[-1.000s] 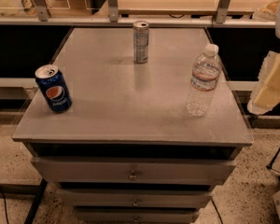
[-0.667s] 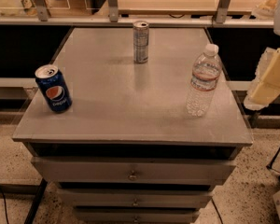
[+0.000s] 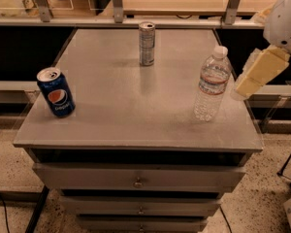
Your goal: Move water bottle near redbull can
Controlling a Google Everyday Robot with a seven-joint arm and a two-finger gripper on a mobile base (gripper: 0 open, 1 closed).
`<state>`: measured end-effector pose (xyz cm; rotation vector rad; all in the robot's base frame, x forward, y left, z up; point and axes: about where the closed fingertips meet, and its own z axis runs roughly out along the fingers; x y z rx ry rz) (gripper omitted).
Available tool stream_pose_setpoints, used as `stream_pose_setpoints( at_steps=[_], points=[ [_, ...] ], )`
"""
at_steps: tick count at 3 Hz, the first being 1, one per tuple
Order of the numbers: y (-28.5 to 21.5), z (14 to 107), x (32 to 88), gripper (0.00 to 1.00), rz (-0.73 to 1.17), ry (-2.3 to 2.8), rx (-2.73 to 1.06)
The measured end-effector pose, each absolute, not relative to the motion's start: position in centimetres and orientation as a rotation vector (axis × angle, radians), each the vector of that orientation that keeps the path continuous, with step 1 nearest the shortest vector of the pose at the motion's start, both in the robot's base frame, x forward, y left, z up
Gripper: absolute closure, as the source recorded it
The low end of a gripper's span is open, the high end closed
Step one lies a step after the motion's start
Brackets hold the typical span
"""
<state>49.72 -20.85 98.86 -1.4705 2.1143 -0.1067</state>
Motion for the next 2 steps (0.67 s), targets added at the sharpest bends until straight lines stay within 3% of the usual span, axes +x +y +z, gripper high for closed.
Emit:
stream_pose_setpoints(
  at_steps=[2],
  points=[
    [-21.6, 92.2, 54.0, 0.00, 0.273, 2.033, -1.302]
  ],
)
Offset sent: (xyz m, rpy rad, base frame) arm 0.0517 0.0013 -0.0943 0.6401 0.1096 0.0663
